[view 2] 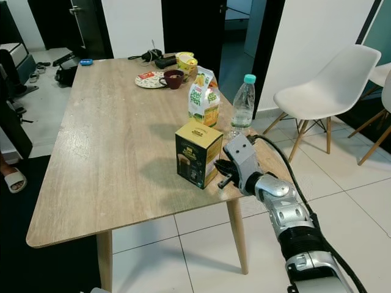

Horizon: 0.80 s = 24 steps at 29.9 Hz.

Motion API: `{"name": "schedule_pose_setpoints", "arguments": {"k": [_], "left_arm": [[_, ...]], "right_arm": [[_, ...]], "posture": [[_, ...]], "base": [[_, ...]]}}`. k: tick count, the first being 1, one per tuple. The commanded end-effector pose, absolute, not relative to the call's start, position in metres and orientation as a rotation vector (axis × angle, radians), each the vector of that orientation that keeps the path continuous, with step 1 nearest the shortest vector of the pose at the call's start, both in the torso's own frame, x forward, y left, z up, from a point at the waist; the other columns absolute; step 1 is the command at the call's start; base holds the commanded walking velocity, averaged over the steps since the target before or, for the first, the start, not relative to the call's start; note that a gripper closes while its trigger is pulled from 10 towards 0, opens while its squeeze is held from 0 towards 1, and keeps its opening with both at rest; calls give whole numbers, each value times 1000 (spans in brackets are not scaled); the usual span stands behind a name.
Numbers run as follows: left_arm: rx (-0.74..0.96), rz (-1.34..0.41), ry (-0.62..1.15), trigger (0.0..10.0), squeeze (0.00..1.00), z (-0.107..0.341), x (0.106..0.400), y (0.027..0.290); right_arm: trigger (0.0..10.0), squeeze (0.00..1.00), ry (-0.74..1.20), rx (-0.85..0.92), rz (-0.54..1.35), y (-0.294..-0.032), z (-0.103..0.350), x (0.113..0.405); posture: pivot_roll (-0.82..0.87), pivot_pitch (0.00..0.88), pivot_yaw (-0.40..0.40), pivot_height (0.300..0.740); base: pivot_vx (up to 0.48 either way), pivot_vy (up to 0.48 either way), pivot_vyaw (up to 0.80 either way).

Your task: Restocking fridge

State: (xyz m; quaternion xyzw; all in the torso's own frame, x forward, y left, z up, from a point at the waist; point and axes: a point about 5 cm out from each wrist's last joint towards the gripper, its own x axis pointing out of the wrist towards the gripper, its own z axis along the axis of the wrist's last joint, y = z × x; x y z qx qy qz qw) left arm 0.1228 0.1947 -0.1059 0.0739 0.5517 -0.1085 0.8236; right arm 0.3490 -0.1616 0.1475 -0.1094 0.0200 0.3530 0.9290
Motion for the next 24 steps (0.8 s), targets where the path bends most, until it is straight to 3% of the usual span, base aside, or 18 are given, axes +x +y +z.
{"name": "schedule_pose_setpoints", "arguments": {"k": [1, 5, 14, 19, 23, 24], "left_arm": [[158, -231, 1187, 10000, 0, -107, 120, 196], [158, -231, 1187, 10000, 0, -107, 120, 196], [156, -231, 1185, 10000, 0, -106, 121, 196], [158, -230, 1184, 10000, 0, -106, 121, 196], [159, -229, 1185, 10000, 0, -106, 121, 197], [159, -229, 1186, 10000, 0, -106, 120, 197]], "right_arm": [[10000, 0, -28, -169, 774, -154, 157, 345], [10000, 0, -80, -103, 896, -135, 163, 335], [10000, 0, -89, -49, 1046, -125, 167, 319], [10000, 0, -109, -3, 1015, -130, 169, 320], [10000, 0, -212, 202, 896, -145, 188, 330], [10000, 227, -247, 261, 861, -150, 194, 333]], "posture": [[35, 0, -11, 740], [35, 0, -12, 740], [32, 0, -11, 740], [35, 0, -14, 740], [35, 0, -14, 740], [36, 0, -15, 740]], "base": [[0, 0, 0], [0, 0, 0], [0, 0, 0], [0, 0, 0], [0, 0, 0], [0, 0, 0]]}}
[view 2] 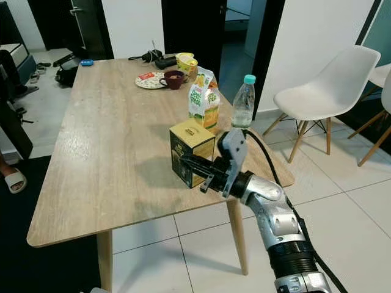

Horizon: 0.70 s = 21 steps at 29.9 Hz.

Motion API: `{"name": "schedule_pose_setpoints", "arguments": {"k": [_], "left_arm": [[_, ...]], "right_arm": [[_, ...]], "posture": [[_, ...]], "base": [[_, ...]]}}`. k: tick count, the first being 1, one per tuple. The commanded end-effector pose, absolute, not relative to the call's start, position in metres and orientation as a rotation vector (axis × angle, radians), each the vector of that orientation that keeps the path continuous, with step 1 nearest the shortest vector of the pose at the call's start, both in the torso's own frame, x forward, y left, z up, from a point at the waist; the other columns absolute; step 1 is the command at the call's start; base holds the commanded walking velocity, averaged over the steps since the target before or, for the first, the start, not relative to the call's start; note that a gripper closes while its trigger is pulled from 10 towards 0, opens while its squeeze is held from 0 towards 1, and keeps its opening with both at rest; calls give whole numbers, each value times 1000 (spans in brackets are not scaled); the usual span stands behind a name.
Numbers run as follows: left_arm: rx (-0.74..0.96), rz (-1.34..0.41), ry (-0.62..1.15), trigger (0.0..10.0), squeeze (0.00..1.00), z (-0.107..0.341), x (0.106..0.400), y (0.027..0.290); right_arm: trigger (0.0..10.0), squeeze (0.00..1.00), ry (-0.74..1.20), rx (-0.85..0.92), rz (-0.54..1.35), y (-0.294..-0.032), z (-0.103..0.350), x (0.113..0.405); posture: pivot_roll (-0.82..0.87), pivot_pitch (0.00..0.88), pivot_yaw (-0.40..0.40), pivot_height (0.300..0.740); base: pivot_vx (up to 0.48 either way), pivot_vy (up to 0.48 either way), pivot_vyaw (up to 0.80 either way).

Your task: Restocking fridge

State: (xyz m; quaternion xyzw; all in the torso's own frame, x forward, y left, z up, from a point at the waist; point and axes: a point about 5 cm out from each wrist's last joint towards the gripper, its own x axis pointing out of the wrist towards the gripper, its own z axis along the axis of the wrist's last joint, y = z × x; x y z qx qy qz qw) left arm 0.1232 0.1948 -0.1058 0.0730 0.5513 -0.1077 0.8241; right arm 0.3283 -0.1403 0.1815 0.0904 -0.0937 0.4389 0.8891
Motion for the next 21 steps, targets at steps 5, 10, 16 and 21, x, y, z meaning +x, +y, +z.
{"name": "schedule_pose_setpoints", "arguments": {"k": [5, 10, 16, 21], "left_arm": [[163, -232, 1187, 10000, 0, -107, 120, 197], [166, -236, 1188, 10000, 0, -107, 120, 196], [168, -239, 1189, 10000, 0, -107, 119, 195], [166, -238, 1190, 10000, 0, -107, 119, 195]], "right_arm": [[10000, 1000, -290, 329, 844, -157, 201, 334], [10000, 1000, -242, 281, 831, -156, 192, 335], [10000, 1000, -140, 186, 806, -147, 171, 338], [10000, 1000, -72, 128, 767, -139, 156, 341]], "posture": [[38, 0, -15, 740], [39, 0, -19, 740], [39, 0, -20, 740], [38, 0, -18, 740]], "base": [[0, 0, 0], [0, 0, 0], [0, 0, 0], [0, 0, 0]]}}
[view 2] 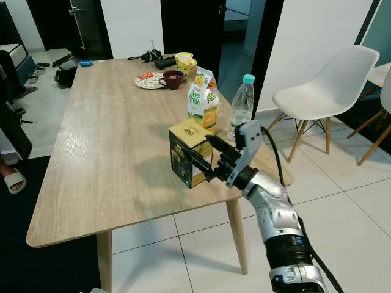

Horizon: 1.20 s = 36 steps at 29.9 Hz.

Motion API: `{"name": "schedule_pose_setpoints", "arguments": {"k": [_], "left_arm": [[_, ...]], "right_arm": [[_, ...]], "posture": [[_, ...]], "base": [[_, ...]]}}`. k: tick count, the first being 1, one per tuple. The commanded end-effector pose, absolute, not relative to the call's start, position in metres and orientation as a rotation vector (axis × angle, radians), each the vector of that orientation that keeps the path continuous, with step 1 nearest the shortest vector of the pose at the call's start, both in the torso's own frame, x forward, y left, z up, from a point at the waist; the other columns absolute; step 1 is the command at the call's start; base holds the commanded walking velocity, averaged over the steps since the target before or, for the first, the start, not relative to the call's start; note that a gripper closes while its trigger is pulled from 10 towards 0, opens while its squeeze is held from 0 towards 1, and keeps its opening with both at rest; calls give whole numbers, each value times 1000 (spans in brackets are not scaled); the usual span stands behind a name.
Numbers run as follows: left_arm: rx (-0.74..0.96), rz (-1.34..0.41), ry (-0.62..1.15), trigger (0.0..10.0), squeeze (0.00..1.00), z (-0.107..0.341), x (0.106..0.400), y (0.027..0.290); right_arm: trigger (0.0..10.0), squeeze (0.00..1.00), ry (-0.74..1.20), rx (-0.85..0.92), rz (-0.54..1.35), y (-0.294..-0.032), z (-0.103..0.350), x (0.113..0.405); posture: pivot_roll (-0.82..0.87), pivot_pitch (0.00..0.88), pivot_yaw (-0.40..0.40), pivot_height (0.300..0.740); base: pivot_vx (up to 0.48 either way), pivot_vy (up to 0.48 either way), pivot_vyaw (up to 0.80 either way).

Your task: Restocking fridge

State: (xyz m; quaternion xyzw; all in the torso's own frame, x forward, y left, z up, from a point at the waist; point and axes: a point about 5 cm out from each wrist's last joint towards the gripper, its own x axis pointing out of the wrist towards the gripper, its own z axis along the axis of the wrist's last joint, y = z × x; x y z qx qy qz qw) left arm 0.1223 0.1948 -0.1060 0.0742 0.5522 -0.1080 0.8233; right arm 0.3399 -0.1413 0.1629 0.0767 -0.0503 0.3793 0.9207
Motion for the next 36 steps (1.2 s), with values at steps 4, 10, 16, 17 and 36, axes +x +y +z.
{"name": "schedule_pose_setpoints", "arguments": {"k": [4, 10, 16, 17, 36], "left_arm": [[163, -235, 1189, 10000, 0, -107, 119, 196], [158, -231, 1187, 10000, 0, -107, 120, 196], [157, -231, 1185, 10000, 0, -107, 120, 195], [157, -231, 1185, 10000, 0, -107, 120, 195], [156, -235, 1184, 10000, 0, -107, 121, 195]], "right_arm": [[10000, 1000, -70, 117, 747, -137, 154, 342], [10000, 1000, -122, 106, 661, -138, 159, 350], [10000, 1000, -174, 100, 565, -142, 164, 357], [10000, 1000, -179, 100, 559, -142, 165, 357], [10000, 0, -258, 20, 619, -110, 167, 357]], "posture": [[40, 0, -17, 740], [40, 0, -14, 740], [42, 0, -14, 740], [42, 0, -14, 740], [43, 0, -11, 740]], "base": [[0, 0, 0], [0, 0, 0], [0, 0, 0], [0, 0, 0], [0, 0, 0]]}}
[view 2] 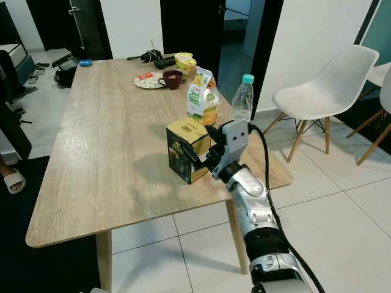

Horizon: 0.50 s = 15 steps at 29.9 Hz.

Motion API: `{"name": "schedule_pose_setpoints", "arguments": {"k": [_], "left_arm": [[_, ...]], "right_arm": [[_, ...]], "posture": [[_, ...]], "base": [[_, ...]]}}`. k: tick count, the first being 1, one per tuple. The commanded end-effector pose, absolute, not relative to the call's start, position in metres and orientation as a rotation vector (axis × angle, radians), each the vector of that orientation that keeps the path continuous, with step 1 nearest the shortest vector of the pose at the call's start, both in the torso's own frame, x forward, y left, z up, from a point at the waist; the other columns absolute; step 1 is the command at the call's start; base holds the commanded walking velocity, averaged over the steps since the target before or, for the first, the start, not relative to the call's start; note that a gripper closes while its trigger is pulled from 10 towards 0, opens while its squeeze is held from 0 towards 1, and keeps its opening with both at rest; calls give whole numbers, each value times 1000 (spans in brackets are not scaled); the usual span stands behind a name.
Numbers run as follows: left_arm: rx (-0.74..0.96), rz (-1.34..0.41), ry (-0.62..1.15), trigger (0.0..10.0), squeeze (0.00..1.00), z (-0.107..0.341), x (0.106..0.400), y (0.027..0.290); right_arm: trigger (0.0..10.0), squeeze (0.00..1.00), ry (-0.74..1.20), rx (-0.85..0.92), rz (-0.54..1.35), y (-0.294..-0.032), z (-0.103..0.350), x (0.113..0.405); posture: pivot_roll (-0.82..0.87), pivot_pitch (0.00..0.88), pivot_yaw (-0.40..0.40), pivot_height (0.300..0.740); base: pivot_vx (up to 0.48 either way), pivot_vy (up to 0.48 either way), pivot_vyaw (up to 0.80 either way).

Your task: Restocking fridge

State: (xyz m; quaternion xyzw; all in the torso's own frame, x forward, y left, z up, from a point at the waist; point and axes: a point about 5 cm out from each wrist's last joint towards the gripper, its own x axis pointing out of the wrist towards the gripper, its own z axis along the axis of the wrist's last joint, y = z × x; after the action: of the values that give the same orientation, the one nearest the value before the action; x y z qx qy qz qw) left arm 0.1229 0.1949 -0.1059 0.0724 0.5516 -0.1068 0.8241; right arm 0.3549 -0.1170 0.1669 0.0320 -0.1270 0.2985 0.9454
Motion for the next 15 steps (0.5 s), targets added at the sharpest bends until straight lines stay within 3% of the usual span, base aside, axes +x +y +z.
{"name": "schedule_pose_setpoints", "arguments": {"k": [1, 15], "left_arm": [[156, -235, 1184, 10000, 0, -107, 121, 195], [154, -233, 1186, 10000, 0, -107, 119, 195]], "right_arm": [[10000, 0, -258, 20, 619, -110, 167, 357], [10000, 0, -257, -61, 542, -119, 169, 369]], "posture": [[43, 0, -11, 740], [49, 0, -14, 740]], "base": [[0, 0, 0], [0, 0, 0]]}}
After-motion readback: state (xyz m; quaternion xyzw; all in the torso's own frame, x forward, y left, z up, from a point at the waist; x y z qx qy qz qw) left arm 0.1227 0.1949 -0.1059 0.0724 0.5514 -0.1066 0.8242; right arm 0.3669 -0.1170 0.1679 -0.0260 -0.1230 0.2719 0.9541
